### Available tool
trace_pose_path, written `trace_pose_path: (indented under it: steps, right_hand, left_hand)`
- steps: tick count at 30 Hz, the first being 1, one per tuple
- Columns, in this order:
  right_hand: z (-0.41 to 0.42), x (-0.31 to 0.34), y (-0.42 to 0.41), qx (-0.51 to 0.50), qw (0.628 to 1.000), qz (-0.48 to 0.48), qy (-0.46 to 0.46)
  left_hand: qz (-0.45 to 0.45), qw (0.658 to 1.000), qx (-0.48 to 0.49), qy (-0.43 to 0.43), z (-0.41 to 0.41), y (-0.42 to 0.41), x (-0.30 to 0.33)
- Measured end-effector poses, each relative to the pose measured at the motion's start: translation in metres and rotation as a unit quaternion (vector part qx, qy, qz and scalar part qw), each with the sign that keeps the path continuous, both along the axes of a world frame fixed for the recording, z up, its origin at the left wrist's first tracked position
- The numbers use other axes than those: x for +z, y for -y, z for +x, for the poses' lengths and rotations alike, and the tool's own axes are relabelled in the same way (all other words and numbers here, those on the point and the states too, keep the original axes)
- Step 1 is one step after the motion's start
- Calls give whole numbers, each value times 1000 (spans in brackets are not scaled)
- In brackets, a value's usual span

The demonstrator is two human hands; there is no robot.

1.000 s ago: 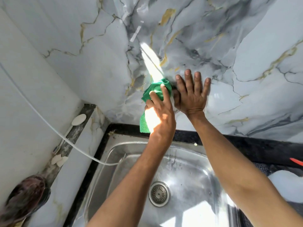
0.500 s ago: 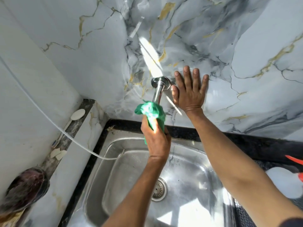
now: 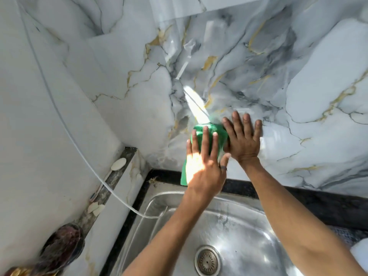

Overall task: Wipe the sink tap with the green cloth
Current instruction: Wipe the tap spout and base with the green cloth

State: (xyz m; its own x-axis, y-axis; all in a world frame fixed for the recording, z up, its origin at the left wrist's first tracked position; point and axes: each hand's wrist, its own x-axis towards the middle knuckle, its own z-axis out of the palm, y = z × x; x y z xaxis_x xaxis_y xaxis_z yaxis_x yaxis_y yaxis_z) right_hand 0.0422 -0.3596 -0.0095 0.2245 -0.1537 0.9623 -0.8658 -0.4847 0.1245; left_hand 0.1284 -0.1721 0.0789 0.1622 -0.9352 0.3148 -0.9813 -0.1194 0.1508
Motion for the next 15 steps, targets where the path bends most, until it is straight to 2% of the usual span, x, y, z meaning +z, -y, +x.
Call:
trace_pose_path:
  steps: [2, 7, 12, 15]
  right_hand:
    - [0, -3, 2, -2, 1000, -8, -5]
    - [1, -5, 6, -5, 1000, -8, -11]
    - [1, -4, 5, -9, 1000, -11, -5]
    - [1, 0, 3, -12, 1000, -11, -3]
  left_hand:
    - [22, 999, 5, 40, 2, 15, -1]
    - [47, 997, 17, 66, 3, 47, 2]
    - [-12, 995, 88, -54, -1, 50, 12]
    - [7, 977, 158, -143, -9, 58, 20]
